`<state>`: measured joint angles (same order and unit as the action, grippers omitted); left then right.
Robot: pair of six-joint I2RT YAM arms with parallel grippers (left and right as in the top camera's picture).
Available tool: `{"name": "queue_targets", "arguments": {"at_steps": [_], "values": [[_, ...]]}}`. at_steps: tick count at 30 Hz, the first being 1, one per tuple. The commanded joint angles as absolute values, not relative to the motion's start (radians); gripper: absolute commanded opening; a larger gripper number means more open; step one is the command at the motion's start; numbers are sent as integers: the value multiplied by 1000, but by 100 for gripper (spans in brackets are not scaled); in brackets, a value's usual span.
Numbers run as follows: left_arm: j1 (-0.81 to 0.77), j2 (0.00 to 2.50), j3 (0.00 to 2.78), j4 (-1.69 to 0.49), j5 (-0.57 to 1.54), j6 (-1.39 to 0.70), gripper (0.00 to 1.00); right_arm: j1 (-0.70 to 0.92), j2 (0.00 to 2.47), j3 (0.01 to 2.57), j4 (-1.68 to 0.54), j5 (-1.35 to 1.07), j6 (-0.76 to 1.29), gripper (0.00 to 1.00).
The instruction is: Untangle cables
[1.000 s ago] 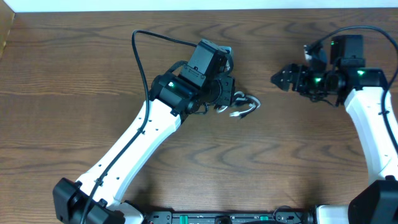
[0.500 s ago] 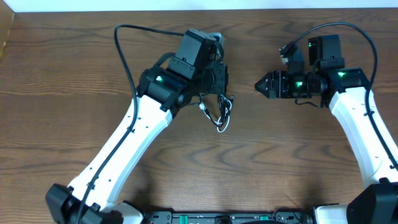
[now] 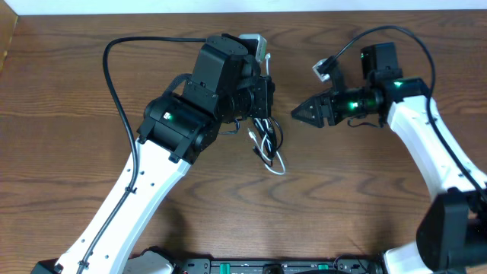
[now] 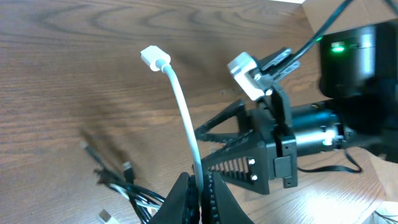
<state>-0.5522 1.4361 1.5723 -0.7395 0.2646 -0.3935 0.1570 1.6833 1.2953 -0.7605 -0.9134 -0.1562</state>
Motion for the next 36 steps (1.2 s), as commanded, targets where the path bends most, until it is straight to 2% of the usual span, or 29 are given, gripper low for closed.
{"name": "queue_targets", "arguments": {"at_steps": [1,6,13,15,16,18,20,21,25,31,36], "values": [[-550,1424,1605,-739,277,-403,8,174,1707,1312,-741,-1150,-234,66],[-550,1424,1605,-755,277,-403,7,200,1708,1312,-696,-1203,-234,67],[-550,1423,1605,-762,289,-406,8,299,1762,1312,-687,-1045,-252,61],[-550,1423,1605,-763,300,-406,7,305,1784,1312,-682,-1045,-252,50],[-550,1423,1605,-763,300,-406,7,305,1794,1312,-680,-1045,-252,40],[-550,1423,1605,-762,300,-406,8,302,1809,1312,-679,-1045,-252,27],[-546,1423,1605,-763,300,-406,7,298,1819,1312,-680,-1045,-251,6],[-538,1423,1605,-764,300,-406,8,291,1819,1312,-678,-1029,-235,1],[-511,1423,1605,-786,299,-405,8,258,1818,1312,-657,-933,-93,1],[-411,1420,1605,-831,295,-402,7,191,1818,1312,-691,-635,199,1],[-272,1388,1605,-899,295,-381,8,143,1818,1312,-723,-525,292,1]]}}
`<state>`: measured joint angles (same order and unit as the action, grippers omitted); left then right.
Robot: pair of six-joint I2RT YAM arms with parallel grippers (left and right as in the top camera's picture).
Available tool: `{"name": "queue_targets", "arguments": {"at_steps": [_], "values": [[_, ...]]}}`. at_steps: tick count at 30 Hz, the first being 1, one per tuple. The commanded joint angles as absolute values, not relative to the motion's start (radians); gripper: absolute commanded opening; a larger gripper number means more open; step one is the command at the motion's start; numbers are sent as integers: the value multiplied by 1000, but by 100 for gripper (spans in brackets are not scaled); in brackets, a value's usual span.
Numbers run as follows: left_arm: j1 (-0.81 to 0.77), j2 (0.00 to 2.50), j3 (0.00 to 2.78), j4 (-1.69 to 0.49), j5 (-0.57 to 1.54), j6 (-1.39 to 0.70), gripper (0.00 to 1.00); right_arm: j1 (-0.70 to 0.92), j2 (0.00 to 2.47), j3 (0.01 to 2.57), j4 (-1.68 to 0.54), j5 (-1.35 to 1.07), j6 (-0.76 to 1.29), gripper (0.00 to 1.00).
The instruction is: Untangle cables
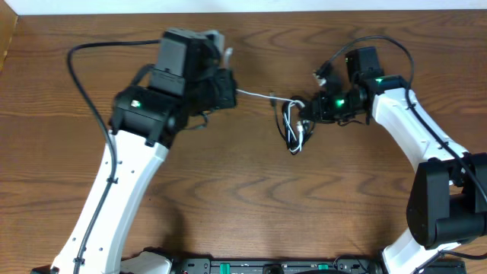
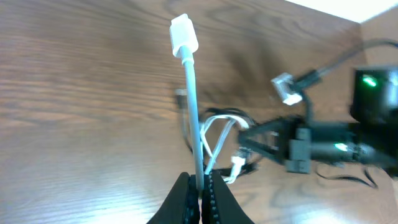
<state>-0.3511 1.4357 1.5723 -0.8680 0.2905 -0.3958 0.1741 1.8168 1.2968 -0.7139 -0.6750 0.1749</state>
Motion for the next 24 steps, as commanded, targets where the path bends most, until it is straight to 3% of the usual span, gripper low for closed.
{"name": "queue_targets", "arguments": {"at_steps": [1,9,24], "values": [[-252,1384,1605,-910,295,-374,8,139,1818,1312,-723,-525,296,1],[-71,1382,1605,-1071,223,-320,7,79,1818,1312,-726,-499,344,1],[147,1378,1605,-1080,217,-296,7,44,1818,1312,-804,-249,396,1]]}}
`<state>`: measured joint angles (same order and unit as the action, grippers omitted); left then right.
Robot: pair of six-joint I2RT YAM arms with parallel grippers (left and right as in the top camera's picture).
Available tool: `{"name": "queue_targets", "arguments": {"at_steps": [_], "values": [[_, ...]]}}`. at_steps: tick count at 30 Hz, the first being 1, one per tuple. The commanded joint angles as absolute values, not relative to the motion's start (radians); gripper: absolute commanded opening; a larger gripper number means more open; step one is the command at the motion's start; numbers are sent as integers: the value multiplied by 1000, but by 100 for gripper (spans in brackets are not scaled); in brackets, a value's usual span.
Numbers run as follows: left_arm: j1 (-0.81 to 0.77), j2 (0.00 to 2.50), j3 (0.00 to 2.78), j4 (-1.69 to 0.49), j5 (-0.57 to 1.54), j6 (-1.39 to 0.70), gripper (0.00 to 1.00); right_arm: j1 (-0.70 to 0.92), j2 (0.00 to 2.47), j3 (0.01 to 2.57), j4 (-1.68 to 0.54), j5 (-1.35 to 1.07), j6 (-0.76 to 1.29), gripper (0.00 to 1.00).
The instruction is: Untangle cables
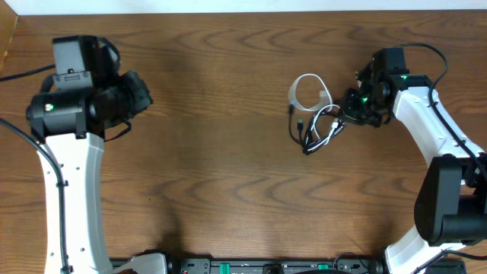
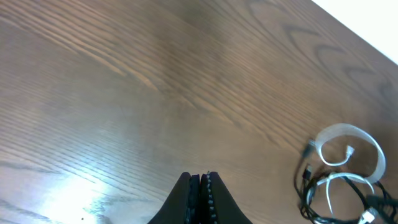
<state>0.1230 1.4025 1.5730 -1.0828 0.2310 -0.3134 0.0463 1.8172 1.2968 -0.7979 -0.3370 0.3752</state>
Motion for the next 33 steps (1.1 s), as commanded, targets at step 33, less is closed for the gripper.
{"name": "queue_targets", "arguments": {"at_steps": [33], "values": [[-368,1731,1558,-879,706,-28,34,45,1771,1316,-782,-1065,-38,1]]}}
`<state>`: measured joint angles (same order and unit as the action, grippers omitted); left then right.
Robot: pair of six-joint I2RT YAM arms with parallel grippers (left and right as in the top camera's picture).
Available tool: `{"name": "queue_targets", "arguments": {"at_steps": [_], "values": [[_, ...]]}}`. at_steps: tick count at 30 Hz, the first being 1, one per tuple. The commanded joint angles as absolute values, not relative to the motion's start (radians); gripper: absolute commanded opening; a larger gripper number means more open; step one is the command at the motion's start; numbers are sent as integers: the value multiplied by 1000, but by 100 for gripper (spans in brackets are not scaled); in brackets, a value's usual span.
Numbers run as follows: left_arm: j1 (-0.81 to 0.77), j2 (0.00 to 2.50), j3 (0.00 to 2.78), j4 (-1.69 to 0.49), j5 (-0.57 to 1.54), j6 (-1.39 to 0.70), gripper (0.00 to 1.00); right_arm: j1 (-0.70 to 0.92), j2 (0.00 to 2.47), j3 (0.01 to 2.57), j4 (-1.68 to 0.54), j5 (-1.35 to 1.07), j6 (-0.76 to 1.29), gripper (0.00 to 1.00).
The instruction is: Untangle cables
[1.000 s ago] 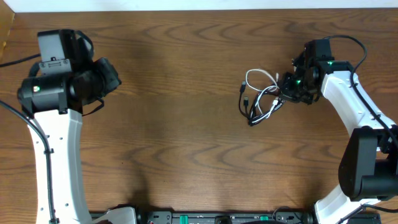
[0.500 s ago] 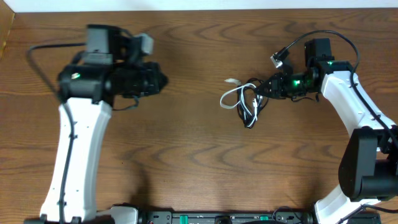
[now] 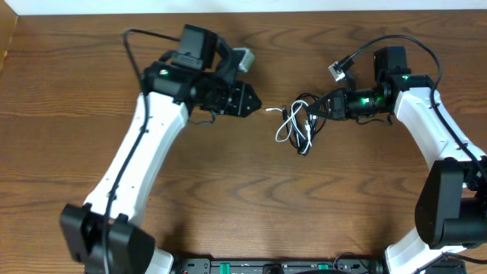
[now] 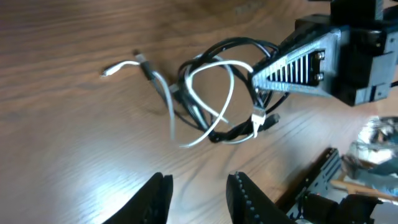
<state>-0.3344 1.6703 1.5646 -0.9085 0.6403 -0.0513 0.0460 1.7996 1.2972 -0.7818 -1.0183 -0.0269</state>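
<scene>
A tangle of black and white cables (image 3: 299,126) lies on the wooden table right of centre. In the left wrist view the tangle (image 4: 211,99) shows a white loop crossing black loops. A loose white end (image 4: 109,70) trails off toward my left gripper. The left gripper (image 3: 253,103) hovers just left of the tangle. In its own view the left gripper (image 4: 199,179) is open with nothing between its fingers. My right gripper (image 3: 310,111) reaches in from the right, and there the right gripper (image 4: 256,79) is shut on the tangle's black strands.
The wooden table (image 3: 228,198) extends around the cables. The right arm's own black lead with a white plug (image 3: 337,69) arcs above its wrist. A black equipment rail (image 4: 320,186) lies along the table's near edge.
My left gripper was shut and empty at the far left; it is now open just left of the tangle. The right gripper has brought the tangle somewhat leftward, and the white loop now lies lower left.
At first my left gripper was shut on a white cable above the tangle, the right one beside it. Then the white cable was stretched leftward while the right held the tangle. Later the left was far off, shut and empty. Now it is back, open.
</scene>
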Motion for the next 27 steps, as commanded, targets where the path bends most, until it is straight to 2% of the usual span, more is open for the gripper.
{"name": "queue_targets", "arguments": {"at_steps": [1,5,12,21,27], "values": [[-377,1749,1558,-862,733,-10,35,45,1771,1316,-782,-1065,-38,1],[-414,1824,1558,-741,828,56,39,45,1771,1316,-794,-1065,-39,1],[-447,1877,1558,-582,826,71,41,45,1771,1316,-814,-1065,-42,1],[-455,1919,1558,-566,818,256,41,46,1771,1316,-839,-1067,-59,1],[-455,1970,1558,-552,820,307,41,46,1771,1316,-859,-1066,-69,1]]}}
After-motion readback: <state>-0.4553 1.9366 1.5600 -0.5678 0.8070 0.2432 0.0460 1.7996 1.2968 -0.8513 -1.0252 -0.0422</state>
